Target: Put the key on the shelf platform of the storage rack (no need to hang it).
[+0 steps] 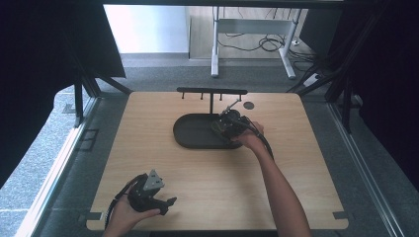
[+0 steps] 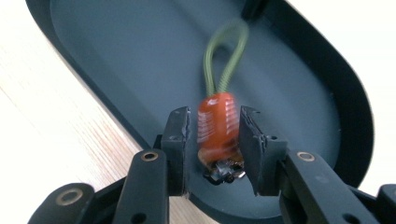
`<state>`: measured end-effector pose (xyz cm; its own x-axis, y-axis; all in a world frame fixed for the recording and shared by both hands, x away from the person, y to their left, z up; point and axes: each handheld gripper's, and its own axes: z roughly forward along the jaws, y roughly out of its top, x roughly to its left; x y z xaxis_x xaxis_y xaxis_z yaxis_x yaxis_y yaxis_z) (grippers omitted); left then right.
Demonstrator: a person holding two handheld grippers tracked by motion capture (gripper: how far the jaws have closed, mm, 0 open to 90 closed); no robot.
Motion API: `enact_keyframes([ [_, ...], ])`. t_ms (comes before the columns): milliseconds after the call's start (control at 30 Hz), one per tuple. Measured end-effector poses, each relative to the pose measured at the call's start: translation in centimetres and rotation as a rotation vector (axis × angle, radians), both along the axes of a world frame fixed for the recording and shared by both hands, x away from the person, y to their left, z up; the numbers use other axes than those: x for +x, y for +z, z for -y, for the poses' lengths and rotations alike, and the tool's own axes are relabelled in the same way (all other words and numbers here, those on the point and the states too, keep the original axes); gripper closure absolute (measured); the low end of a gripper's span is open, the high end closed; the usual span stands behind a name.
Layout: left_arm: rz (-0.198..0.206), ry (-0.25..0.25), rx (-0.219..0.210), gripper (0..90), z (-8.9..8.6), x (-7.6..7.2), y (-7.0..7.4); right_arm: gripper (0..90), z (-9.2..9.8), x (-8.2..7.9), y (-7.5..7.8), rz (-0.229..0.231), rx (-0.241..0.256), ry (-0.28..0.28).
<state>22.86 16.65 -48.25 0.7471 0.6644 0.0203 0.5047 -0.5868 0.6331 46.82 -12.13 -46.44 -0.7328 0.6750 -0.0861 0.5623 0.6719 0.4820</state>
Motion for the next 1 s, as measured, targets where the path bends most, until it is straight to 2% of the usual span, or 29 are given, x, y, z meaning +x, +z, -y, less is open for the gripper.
enact_keyframes([
  [167, -0.002, 0.002, -0.001, 19.6, 0.0, 0.0, 0.0, 64.5, 0.0, 0.0, -0.8, -0.013, -0.012, -0.003],
  [333, -0.002, 0.001, 0.0, 19.6, 0.0, 0.1, -0.1, 62.5, 0.1, 0.0, -0.7, -0.001, -0.005, -0.004],
  [667, -0.004, -0.002, 0.002, 19.6, 0.1, 0.1, -0.2, 57.4, 1.1, -1.1, 1.2, 0.033, 0.044, -0.004],
  [833, -0.007, -0.002, 0.007, 19.6, 0.3, 0.1, -0.3, 56.4, 2.1, -2.3, 2.1, 0.052, 0.075, 0.004],
  [867, -0.006, -0.003, 0.008, 19.6, 0.3, 0.1, -0.3, 55.7, 2.8, -2.9, 2.4, 0.059, 0.093, 0.001],
  [1000, -0.004, -0.006, 0.016, 19.6, 0.4, 0.1, -0.3, 54.8, 3.7, -3.8, 2.8, 0.063, 0.104, 0.006],
])
